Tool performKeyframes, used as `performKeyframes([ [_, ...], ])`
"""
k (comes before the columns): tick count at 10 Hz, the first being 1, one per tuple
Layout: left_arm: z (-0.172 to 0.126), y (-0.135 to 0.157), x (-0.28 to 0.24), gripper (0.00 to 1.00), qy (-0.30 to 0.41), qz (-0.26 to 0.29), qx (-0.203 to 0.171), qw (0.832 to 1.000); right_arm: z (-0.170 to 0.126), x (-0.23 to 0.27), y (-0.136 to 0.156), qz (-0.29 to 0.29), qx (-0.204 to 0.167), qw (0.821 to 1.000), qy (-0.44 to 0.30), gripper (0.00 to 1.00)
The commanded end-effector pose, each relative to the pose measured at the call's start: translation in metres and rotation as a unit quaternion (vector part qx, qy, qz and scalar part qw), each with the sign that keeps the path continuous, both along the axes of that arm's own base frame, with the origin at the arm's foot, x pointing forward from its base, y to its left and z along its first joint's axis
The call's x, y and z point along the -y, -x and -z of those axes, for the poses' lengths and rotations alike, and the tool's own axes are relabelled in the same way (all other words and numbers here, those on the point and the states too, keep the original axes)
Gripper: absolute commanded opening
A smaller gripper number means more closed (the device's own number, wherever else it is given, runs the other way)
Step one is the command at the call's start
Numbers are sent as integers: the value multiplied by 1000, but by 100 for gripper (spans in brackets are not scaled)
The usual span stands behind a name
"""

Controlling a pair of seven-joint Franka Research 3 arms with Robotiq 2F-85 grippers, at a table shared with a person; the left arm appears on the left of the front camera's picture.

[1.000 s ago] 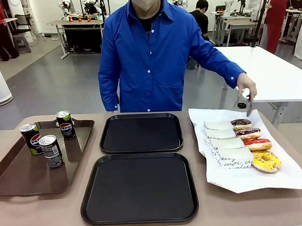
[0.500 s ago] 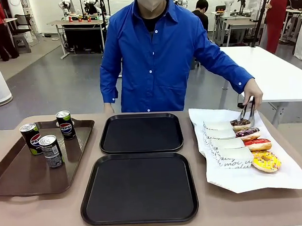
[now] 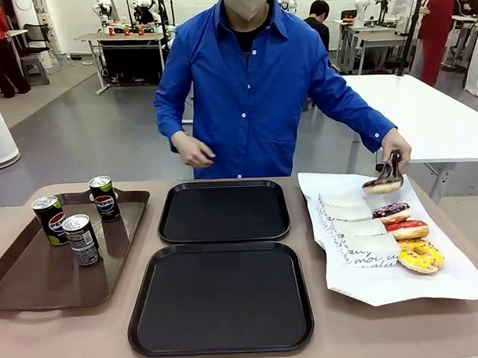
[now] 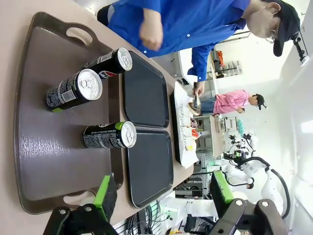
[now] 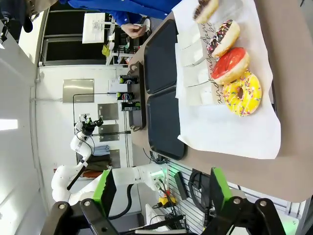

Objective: Set up donuts and drinks on trays.
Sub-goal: Pick up one Pepsi coke and place it on the Flat Tray.

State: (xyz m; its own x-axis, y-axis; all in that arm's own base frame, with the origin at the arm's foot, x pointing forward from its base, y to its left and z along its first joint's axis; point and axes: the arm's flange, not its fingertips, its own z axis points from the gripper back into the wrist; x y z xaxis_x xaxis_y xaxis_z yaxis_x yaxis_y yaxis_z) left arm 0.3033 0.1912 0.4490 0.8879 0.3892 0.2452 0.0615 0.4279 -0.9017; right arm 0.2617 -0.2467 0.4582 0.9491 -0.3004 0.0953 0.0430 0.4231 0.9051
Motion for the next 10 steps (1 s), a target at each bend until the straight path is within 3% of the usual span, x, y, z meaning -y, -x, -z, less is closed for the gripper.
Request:
performKeyframes([
  [1, 0, 0, 1, 100, 9, -2, 3, 1000, 1, 1, 2, -5, -2, 1000, 0, 100],
  [6, 0, 0, 0, 100, 0, 0, 0, 1000, 1, 1, 2, -5, -2, 1000, 0, 100],
  [8, -61, -29, 14, 100, -107, 19, -26, 994, 1, 1, 2, -5, -2, 1000, 0, 100],
  [10, -122, -61, 45, 100, -260, 53, -103, 959, 1, 1, 2, -5, -2, 1000, 0, 100],
])
